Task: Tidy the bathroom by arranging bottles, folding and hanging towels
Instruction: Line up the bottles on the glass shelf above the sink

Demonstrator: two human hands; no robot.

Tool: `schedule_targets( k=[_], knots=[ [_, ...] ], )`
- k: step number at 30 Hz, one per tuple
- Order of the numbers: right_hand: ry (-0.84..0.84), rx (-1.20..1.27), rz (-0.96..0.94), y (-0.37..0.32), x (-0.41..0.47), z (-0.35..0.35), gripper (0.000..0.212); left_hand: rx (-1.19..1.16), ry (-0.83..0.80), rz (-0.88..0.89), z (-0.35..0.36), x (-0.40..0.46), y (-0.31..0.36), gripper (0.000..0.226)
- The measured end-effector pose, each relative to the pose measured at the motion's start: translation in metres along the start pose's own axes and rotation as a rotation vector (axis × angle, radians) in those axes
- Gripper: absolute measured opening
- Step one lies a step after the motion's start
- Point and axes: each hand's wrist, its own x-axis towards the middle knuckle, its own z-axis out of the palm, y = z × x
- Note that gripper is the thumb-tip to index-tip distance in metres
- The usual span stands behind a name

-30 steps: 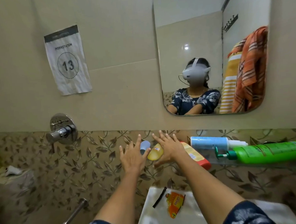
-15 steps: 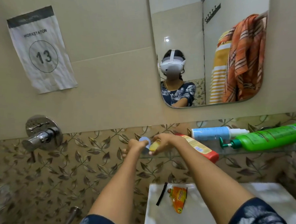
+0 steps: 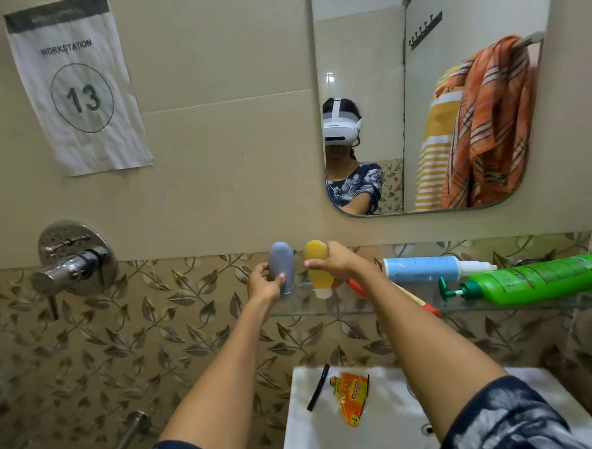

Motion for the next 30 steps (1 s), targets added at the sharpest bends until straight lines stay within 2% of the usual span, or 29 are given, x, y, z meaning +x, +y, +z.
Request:
schedule_targets(
  k=[6, 20, 23, 25, 28, 30],
  knots=[
    [-0.017, 0.097, -0.022, 0.012, -0.001, -0.002, 0.057, 0.034, -0.007, 0.039, 0.004, -0.001, -0.003, 0.037],
    [0.052, 0.061, -0.095, 0.025, -0.006, 0.005, 0.066, 0.07, 0.06, 0.013, 0.01, -0.018, 0.001, 0.038],
    [0.091, 0.065, -0.112, 0.03, -0.011, 0.002, 0.072, 0.014, 0.165, 0.005, 0.016, -0.028, 0.003, 0.055],
    [0.129, 0.098, -0.112, 0.032, -0.015, -0.008, 0.075, 0.02, 0.312, 0.056, 0.02, -0.039, 0.004, 0.068],
    [0.182, 0.134, -0.111, 0.037, -0.022, -0.031, 0.071, 0.148, 0.525, 0.23, 0.029, -0.059, 0.004, 0.074],
    [0.22, 0.14, -0.112, 0.041, -0.028, -0.048, 0.065, 0.198, 0.538, 0.396, 0.04, -0.07, 0.005, 0.073]
  ],
)
